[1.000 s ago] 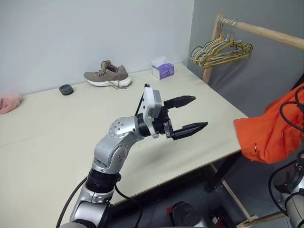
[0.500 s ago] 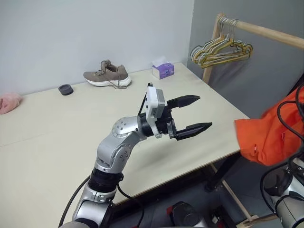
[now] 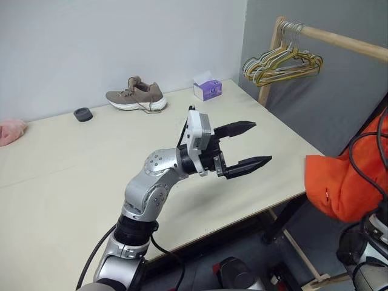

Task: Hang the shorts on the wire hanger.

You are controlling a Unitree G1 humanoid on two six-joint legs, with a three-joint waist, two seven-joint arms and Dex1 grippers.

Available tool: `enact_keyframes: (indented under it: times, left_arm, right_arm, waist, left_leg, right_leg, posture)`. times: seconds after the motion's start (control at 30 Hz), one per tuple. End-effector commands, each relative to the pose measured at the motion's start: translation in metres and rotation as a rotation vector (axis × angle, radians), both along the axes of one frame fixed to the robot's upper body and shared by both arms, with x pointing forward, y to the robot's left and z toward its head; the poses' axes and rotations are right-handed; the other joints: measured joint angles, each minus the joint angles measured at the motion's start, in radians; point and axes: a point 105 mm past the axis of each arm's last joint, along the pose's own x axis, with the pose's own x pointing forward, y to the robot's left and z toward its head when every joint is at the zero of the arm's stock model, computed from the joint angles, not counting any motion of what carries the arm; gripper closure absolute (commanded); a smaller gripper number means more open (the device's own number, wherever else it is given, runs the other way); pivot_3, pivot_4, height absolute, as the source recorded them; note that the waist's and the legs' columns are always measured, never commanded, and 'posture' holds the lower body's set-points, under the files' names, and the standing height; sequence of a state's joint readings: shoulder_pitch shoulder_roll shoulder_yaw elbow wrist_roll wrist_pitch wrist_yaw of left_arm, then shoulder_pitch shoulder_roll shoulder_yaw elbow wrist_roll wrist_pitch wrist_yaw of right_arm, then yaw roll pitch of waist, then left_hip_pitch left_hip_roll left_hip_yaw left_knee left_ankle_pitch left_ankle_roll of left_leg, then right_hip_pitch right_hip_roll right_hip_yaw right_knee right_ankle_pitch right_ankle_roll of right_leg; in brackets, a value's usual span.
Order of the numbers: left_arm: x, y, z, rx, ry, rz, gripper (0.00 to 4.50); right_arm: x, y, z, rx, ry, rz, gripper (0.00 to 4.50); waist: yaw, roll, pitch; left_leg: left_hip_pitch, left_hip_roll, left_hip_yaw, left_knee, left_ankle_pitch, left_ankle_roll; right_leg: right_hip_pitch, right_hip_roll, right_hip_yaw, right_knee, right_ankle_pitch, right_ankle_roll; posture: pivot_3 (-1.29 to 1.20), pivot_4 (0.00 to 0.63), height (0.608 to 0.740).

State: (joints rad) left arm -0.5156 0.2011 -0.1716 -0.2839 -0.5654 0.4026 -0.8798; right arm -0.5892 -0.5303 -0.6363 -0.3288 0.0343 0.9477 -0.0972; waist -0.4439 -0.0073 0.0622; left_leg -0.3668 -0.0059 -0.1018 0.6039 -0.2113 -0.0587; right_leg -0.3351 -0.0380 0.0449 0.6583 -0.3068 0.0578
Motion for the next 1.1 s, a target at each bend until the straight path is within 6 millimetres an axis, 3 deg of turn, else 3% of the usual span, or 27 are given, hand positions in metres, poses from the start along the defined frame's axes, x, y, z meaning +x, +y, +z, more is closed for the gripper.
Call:
enact_keyframes:
  times: [0.03, 0.17, 0.27, 0.37, 0.5, 0.6, 0.77, 0.9, 0.97, 1.1]
  left_arm:
    - [-0.006, -0.001, 0.01, -0.015, -0.053, -0.007, 0.0]
    - [-0.004, 0.002, 0.011, -0.013, -0.052, 0.019, 0.0]
    - [0.008, 0.009, 0.011, -0.019, -0.051, 0.106, 0.0]
    - [0.035, 0.028, 0.007, 0.004, -0.06, 0.317, 0.0]
    - [0.088, 0.098, -0.006, 0.072, -0.051, 0.841, 0.0]
    - [0.102, 0.147, -0.026, 0.171, 0.032, 1.139, 0.0]
    - [0.084, 0.208, -0.063, 0.321, 0.085, 1.421, 0.0]
    - [0.059, 0.247, -0.102, 0.319, 0.26, 1.574, 0.0]
    - [0.052, 0.251, -0.109, 0.289, 0.319, 1.574, 0.0]
    - [0.05, 0.252, -0.101, 0.253, 0.304, 1.541, 0.0]
  right_arm:
    - [-0.005, 0.009, 0.026, -0.157, -0.09, -0.008, 0.01]
    - [0.002, 0.024, 0.03, -0.236, -0.103, 0.049, 0.01]
    - [0.012, 0.048, 0.033, -0.302, -0.134, 0.177, 0.01]
    - [0.028, 0.103, 0.025, -0.385, -0.132, 0.451, 0.01]
    - [0.044, 0.193, -0.039, -0.304, 0.048, 0.984, 0.01]
    - [0.042, 0.225, -0.066, -0.355, 0.11, 1.159, 0.01]
    - [0.053, 0.257, -0.099, -0.365, 0.12, 1.253, 0.01]
    - [0.066, 0.293, -0.131, -0.176, 0.158, 1.363, 0.01]
    - [0.075, 0.304, -0.137, -0.096, 0.159, 1.375, 0.01]
    - [0.09, 0.307, -0.136, -0.086, 0.135, 1.338, 0.01]
  waist:
    - [0.002, -0.001, 0.001]
    - [0.002, -0.002, 0.001]
    - [0.004, -0.002, 0.002]
    - [0.001, -0.003, 0.002]
    - [0.001, -0.007, 0.004]
    - [0.024, -0.009, 0.006]
    - [0.071, -0.01, 0.005]
    - [0.139, -0.011, 0.005]
    - [0.178, -0.01, 0.005]
    - [0.274, -0.011, 0.005]
  left_leg:
    - [0.0, 0.0, 0.0, 0.0, 0.0, 0.0]
    - [0.0, 0.0, 0.001, 0.0, 0.0, 0.0]
    - [0.0, 0.0, 0.0, -0.001, 0.0, 0.0]
    - [0.0, 0.0, 0.0, -0.002, 0.0, 0.0]
    - [0.003, 0.002, -0.003, -0.003, 0.0, 0.0]
    - [0.002, 0.001, -0.005, -0.004, 0.0, 0.0]
    - [-0.002, 0.0, -0.006, -0.006, -0.001, -0.001]
    - [-0.013, 0.0, -0.008, -0.006, -0.001, -0.001]
    - [-0.015, 0.0, -0.009, -0.005, 0.0, -0.001]
    - [-0.015, 0.0, -0.009, -0.004, 0.0, -0.002]
  right_leg:
    - [0.0, 0.0, 0.0, 0.0, 0.0, 0.0]
    - [0.0, 0.0, 0.001, -0.001, 0.0, 0.0]
    - [0.0, 0.0, 0.0, -0.001, 0.0, 0.0]
    - [0.0, 0.0, 0.0, -0.001, 0.0, 0.001]
    - [0.001, 0.002, 0.0, 0.0, 0.001, 0.001]
    - [0.0, 0.002, -0.002, 0.001, 0.003, 0.006]
    - [-0.004, 0.001, 0.0, -0.001, 0.001, 0.006]
    - [-0.017, 0.001, -0.001, 0.004, 0.001, 0.006]
    - [-0.019, 0.0, -0.002, 0.006, 0.002, 0.004]
    - [-0.019, 0.0, -0.004, 0.007, 0.003, 0.003]
  posture:
    - [-0.41, 0.001, 0.74]
    - [-0.4, 0.0, 0.74]
    - [-0.39, 0.0, 0.74]
    - [-0.38, 0.0, 0.74]
    - [-0.34, 0.0, 0.74]
    - [-0.29, 0.0, 0.74]
    - [-0.21, 0.0, 0.74]
    - [-0.14, 0.0, 0.74]
    - [-0.11, 0.0, 0.74]
    - [-0.06, 0.0, 0.74]
